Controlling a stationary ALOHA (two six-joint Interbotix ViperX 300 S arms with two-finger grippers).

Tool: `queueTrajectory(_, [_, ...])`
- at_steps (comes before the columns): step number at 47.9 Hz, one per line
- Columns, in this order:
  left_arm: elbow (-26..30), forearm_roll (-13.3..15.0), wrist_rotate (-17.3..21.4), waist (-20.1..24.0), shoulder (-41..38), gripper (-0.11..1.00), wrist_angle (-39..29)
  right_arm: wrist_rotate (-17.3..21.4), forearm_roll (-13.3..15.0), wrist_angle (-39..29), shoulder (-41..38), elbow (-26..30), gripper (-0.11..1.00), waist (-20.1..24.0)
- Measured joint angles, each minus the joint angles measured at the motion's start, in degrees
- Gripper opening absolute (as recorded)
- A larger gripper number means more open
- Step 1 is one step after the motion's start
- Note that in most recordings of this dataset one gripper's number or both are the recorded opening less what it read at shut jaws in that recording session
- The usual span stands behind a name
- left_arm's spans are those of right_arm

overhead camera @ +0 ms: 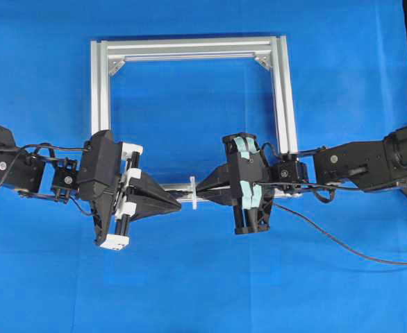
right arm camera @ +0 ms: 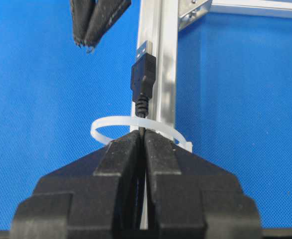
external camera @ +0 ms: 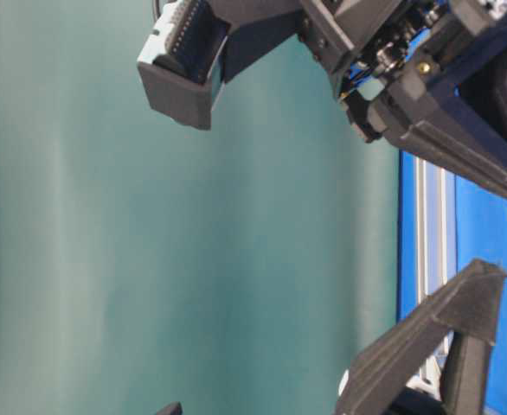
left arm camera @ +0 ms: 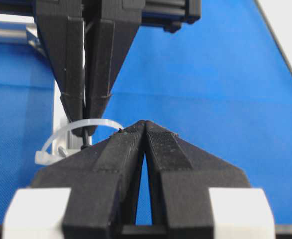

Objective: Insert the wire through the string loop located in the center.
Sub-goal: 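Move the left gripper toward the plug emerging from the loop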

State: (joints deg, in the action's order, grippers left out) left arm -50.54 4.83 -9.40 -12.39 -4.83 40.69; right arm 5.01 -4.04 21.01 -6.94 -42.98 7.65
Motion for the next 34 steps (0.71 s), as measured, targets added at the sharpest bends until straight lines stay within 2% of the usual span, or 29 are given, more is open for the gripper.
queueTrajectory(7, [0.7,0.0,0.0,0.0,0.0,0.01,-0.62,0.0,0.0,0.0,0.0,-0.09,-0.03,0.09])
queueTrajectory(9, [0.79,0.0,0.09,0.0,0.0,0.05,-0.79,0.0,-0.09,0.09,0.0,-0.09,-0.03,0.09])
queueTrajectory(13, [1.05,0.0,0.09,0.0,0.0,0.24,-0.79,0.0,0.0,0.0,0.0,0.0,-0.03,0.09])
queueTrajectory(21, [1.05,0.0,0.09,0.0,0.0,0.75,-1.14,0.0,0.0,0.0,0.0,0.0,-0.03,0.18])
queueTrajectory(24, [1.05,0.0,0.0,0.0,0.0,0.87,-1.58,0.0,0.0,0.0,0.0,-0.09,-0.03,0.18])
queueTrajectory(27, [1.14,0.0,0.09,0.0,0.0,0.93,-2.11,0.0,0.0,0.0,0.0,-0.09,-0.03,0.09])
queueTrajectory(34, [1.23,0.0,0.0,0.0,-0.09,0.92,-3.16,0.0,0.0,0.0,0.0,0.0,-0.03,0.18])
